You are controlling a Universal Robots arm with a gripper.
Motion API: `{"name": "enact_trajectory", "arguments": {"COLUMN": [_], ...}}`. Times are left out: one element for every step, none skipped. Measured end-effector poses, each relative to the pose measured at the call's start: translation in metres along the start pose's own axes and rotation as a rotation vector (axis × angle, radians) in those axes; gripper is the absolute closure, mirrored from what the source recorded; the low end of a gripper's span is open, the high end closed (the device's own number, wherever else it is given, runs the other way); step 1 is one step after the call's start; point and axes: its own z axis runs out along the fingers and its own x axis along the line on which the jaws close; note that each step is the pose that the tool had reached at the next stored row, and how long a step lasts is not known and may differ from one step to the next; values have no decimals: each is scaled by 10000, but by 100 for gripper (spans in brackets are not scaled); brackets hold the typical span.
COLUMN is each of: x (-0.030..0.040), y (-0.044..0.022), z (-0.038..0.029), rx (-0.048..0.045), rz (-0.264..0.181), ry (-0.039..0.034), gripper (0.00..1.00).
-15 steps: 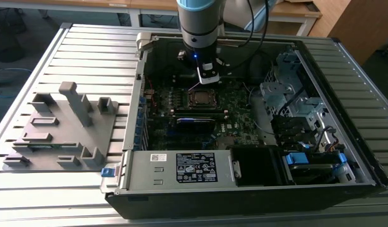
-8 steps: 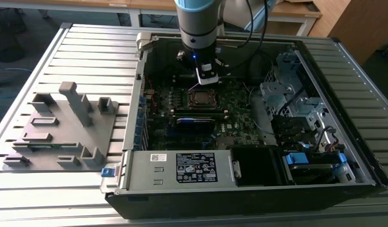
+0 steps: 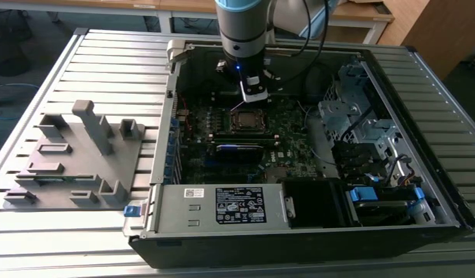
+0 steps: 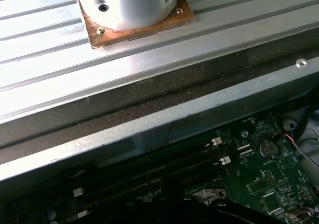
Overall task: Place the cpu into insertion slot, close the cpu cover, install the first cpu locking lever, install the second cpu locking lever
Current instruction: 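Install the first cpu locking lever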
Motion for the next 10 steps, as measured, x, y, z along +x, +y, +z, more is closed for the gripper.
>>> {"name": "enact_trajectory", "arguments": {"x": [0, -1, -2, -4, -7, -11, -18, -24, -31, -36], "y": [2, 2, 0, -3, -9, -15, -22, -28, -34, -37], "z": [-7, -10, -11, -13, -15, -17, -20, -22, -24, -25], "rx": [-3, -6, -7, -6, -5, -5, -5, -5, -5, -5], "rz": [1, 1, 0, -1, -1, 1, 0, 1, 1, 1], "ry": [1, 2, 3, 3, 3, 3, 2, 3, 2, 3], "gripper": [90, 90, 90, 90, 90, 90, 90, 90, 90, 90]}}
